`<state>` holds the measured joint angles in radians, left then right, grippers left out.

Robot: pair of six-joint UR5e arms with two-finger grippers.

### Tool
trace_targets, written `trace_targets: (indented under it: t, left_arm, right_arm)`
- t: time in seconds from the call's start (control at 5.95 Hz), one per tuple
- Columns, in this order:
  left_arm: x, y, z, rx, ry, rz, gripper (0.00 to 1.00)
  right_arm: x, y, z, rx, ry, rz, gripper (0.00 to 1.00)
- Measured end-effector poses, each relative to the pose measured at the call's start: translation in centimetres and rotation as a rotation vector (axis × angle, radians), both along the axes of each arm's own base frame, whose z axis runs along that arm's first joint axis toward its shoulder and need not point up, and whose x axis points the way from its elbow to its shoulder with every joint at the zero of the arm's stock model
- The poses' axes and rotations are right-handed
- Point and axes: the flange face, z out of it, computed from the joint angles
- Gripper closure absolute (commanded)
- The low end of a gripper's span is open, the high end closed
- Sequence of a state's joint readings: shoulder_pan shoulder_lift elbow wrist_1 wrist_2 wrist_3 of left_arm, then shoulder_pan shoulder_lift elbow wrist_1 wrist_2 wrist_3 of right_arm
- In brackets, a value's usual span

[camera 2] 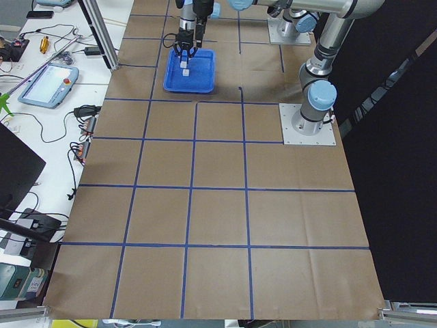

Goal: Assemble white blocks and place on blue tray

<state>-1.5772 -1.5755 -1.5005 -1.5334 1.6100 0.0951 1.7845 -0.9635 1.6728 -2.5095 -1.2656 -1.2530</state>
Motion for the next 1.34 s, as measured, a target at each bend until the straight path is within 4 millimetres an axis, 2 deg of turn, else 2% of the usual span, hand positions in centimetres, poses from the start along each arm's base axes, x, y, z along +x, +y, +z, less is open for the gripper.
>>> trace_targets:
  t: [0.84, 1.34]
  left_arm:
    - [0.0, 0.0, 0.0, -0.003, 0.002, 0.003, 0.01]
    - [0.0, 0.1, 0.1, -0.006, 0.005, 0.005, 0.01]
  right_arm:
    - [1.4, 0.7, -0.4, 0.012, 0.0, 0.01, 0.71]
    - [1.4, 0.8, -0.6, 0.015, 0.002, 0.006, 0.71]
